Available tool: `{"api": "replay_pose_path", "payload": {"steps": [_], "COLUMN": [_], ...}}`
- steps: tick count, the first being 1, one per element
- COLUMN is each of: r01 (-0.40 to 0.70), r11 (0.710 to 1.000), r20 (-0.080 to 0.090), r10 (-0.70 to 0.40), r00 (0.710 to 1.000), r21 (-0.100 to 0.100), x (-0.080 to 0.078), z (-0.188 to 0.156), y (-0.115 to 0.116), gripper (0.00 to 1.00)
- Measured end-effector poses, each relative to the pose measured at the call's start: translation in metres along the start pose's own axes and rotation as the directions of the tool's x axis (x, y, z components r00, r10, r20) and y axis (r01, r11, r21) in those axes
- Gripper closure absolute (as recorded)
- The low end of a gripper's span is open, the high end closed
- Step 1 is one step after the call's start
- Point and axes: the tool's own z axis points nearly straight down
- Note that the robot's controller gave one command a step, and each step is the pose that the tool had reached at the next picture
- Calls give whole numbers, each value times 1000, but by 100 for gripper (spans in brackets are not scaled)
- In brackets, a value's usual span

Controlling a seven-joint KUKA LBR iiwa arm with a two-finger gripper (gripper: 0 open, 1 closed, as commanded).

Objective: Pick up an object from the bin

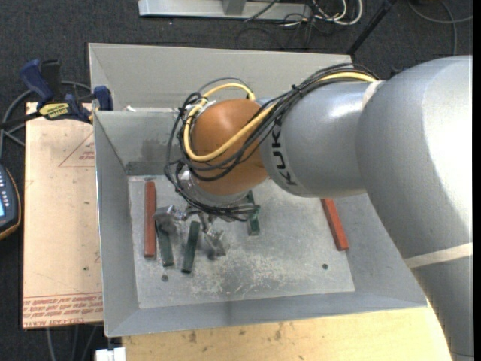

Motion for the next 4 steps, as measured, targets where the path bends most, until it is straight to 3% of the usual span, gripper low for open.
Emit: {"api": "replay_pose_path", "payload": {"steps": [1,2,3,4], "r01": [-4,-4,345,343], "r11": [1000,1000,939,939], "r20": [3,-4,-4,-1], "r10": [4,4,-345,-343], "r00": [1000,1000,939,939], "r21": [2,-2,-4,-2], "x": [0,3,-28,-29], "z": [-3,1,1,-1], "y": [-2,-1,43,42], "gripper": [100,0,0,100]}}
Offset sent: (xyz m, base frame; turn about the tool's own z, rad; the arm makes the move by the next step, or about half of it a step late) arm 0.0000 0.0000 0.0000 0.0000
